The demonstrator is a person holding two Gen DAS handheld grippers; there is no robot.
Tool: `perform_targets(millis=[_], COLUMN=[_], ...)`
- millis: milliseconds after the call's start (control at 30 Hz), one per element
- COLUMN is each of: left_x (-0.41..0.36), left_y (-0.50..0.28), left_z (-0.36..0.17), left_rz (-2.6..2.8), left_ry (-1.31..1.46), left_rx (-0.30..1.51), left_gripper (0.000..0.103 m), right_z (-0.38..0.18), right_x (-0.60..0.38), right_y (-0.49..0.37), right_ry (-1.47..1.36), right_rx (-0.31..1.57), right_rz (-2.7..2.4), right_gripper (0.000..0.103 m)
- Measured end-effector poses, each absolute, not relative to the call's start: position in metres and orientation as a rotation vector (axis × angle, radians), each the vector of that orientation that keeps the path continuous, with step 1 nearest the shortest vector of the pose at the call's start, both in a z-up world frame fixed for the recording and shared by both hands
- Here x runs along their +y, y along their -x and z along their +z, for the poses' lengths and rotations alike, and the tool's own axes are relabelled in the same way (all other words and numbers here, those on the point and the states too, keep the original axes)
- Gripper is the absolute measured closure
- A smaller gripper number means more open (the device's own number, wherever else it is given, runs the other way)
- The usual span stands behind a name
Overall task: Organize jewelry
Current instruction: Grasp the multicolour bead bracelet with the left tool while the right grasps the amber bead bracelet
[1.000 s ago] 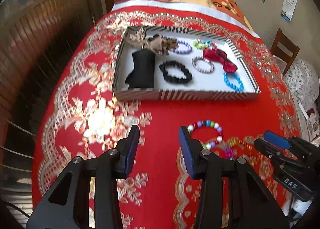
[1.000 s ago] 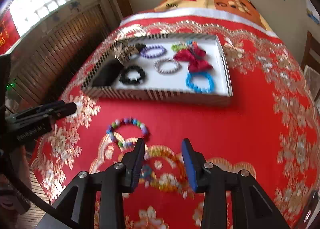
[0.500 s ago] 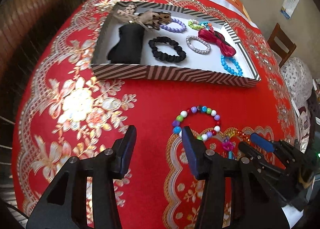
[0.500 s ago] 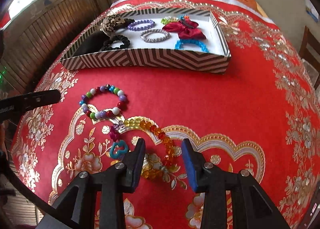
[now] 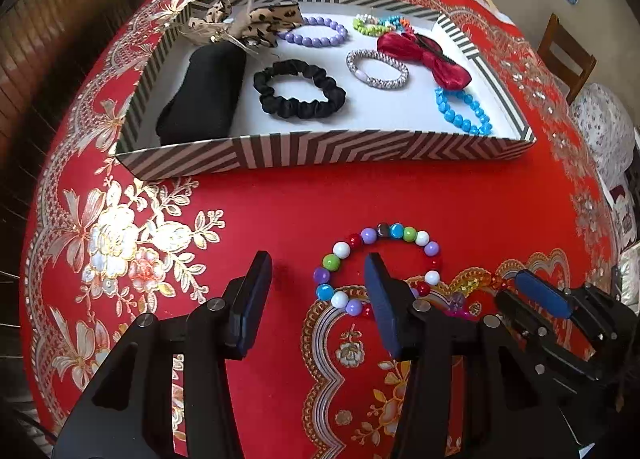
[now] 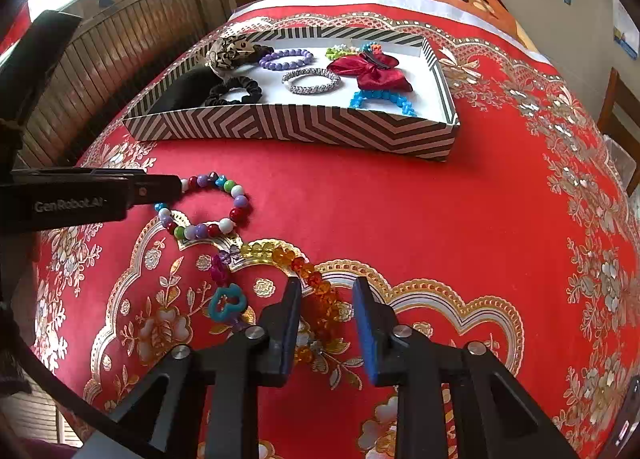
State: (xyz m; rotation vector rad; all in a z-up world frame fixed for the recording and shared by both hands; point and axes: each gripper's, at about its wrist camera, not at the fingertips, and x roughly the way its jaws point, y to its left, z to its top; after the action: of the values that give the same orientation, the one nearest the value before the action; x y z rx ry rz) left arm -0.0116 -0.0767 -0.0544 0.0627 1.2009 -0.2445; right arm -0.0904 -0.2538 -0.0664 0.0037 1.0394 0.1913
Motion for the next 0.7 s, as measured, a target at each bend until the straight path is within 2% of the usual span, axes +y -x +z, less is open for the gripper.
perform_targets(millis=[67,133,233,267,300,333,467,700], left_x=[-0.078,-0.081,-0.088,-0.089,-0.090,-0.091,-0.084,-0.076], left_y=[0.010,0.009,0.009,0.009,0.009,0.008,0.004,0.007], left_z=[-0.057,-0.059,-0.060,-0.060,-0.059,-0.059,-0.057,-0.020], left_rz=[-0.240,-0.231,-0.241,-0.250,-0.259,-0.265,-0.303,-0.322], left_ry=[-0.065,-0.075,-0.105,-0.108,-0.110,-0.115,-0.032,0.018], left_rx=[1.209,1.208,1.197,1.192,1.182,1.182,1.226,1.183], left_gripper=[0.056,0.056,0.056,0.062,0.082,0.095,0.095,0.095], right_z=[-0.066,-0.066,-0.066,-0.066,-0.066,-0.065,-0.050,-0.012], right_x=[-0.255,-0.256,-0.256,-0.257,-0.257,-0.258,-0.266,-0.276], right_y=[0.091,0.090,0.089,0.089,0.088,0.088,0.088,0.088], right_ry=[-0.003,-0.006,-0.015,-0.021,-0.033,-0.046,-0.107,-0.147], right_rx=[1.034,1.033,1.033,1.035,1.037,1.035,1.012,0.951], right_rz=[0.193,0.199,0.214,0.222,0.232,0.238,0.261,0.293], right_gripper=[0.084,0.091,0.094,0.094,0.094,0.094,0.094,0.094])
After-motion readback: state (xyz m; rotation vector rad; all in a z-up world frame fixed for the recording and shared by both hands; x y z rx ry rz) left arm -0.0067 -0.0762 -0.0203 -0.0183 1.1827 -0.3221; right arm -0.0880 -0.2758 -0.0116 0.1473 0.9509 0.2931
